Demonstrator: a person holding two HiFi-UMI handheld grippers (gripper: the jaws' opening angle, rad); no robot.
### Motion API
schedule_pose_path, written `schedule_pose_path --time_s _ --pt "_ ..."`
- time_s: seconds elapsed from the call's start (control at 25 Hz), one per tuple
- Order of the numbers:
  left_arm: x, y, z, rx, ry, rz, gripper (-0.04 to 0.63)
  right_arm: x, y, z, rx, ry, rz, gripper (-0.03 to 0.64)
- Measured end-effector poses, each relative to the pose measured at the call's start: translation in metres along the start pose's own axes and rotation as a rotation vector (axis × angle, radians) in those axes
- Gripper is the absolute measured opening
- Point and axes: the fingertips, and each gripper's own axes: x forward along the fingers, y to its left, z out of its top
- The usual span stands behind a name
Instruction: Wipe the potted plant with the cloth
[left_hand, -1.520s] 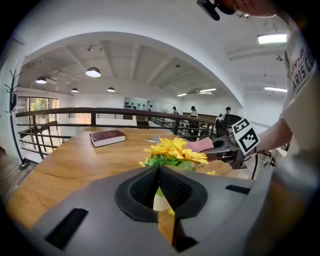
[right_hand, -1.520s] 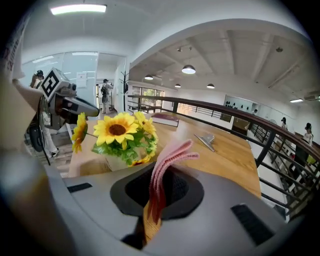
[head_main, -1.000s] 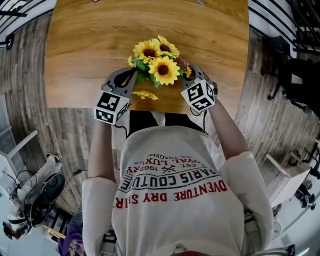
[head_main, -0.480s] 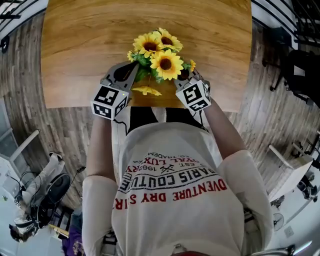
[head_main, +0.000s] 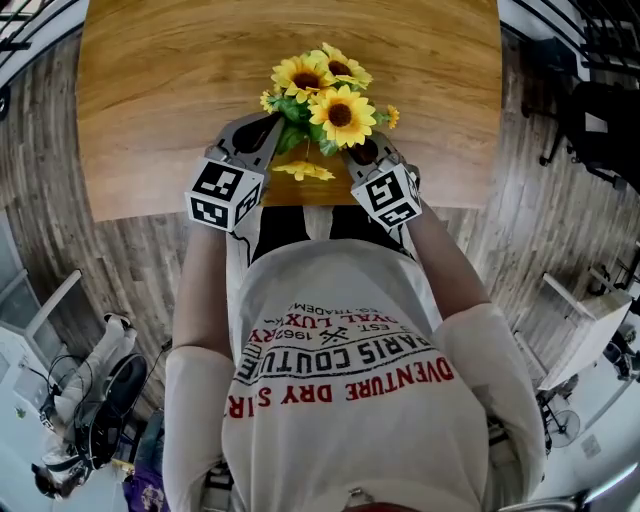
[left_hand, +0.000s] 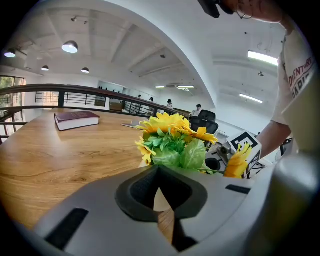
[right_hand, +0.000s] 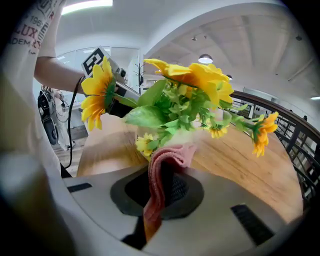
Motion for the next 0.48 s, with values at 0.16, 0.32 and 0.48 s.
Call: schedule_pose_path --time_s 0.16,0.32,0.48 --pt "0.002 0.000 -0.001 0.013 0.005 -0.027 0.015 0.002 0.008 0.002 0.019 0.000 -0.045 0.034" --pt "0.001 -0.001 0.000 0.030 0.012 -0.057 0.015 0.003 0.021 0.011 0.045 -0.031 -0.051 0.034" --pt "0.002 -0.001 -0.001 0.044 0.016 -0.077 0.015 0.009 0.036 0.022 0.058 -0.056 -0.056 0.034"
